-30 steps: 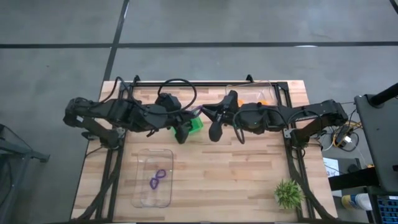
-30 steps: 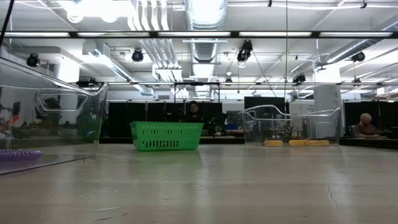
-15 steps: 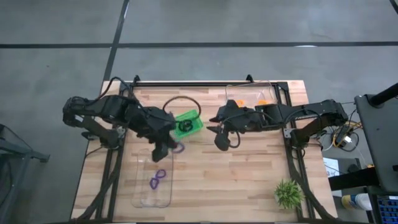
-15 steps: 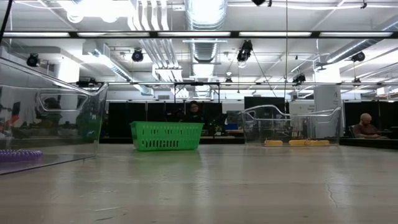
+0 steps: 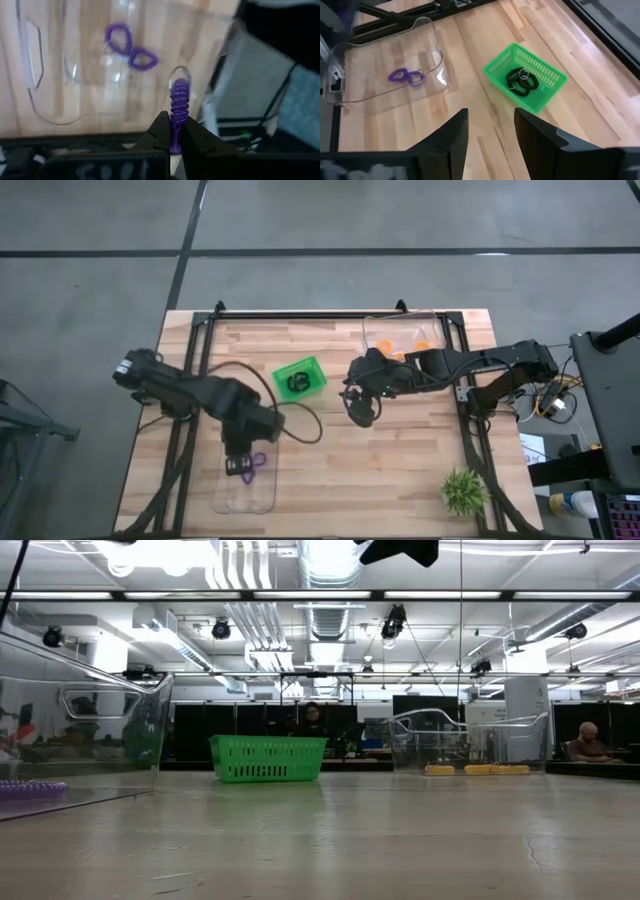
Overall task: Sort spring keychains
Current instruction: Put the purple spring keychain into the bottom left transparent bin
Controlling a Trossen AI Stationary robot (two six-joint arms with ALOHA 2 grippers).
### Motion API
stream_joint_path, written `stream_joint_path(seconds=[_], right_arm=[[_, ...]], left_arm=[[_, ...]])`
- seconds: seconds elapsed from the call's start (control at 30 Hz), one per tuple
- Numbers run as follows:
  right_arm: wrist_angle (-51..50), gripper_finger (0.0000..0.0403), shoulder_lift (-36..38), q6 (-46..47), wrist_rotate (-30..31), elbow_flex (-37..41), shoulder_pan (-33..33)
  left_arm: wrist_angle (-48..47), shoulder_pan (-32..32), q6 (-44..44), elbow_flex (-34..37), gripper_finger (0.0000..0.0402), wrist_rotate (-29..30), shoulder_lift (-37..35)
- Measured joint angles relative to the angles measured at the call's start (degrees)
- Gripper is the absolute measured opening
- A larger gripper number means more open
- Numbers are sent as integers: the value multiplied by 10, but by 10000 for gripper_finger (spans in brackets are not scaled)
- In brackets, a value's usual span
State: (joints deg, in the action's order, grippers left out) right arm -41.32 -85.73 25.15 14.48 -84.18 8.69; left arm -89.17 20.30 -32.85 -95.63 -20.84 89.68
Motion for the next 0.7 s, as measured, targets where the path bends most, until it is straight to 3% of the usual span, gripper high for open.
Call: stream_joint_path(seconds=[0.13, 0.5, 0.7], right_arm=[[0, 155, 0, 0, 0, 0, -1], [0, 155, 0, 0, 5, 1, -3], [0, 155, 0, -1, 6, 1, -5]], left_arm=[[11, 7, 10, 51, 16, 16, 6], [151, 7, -2, 206, 19, 31, 3], [182, 4, -26, 287, 49, 31, 3]])
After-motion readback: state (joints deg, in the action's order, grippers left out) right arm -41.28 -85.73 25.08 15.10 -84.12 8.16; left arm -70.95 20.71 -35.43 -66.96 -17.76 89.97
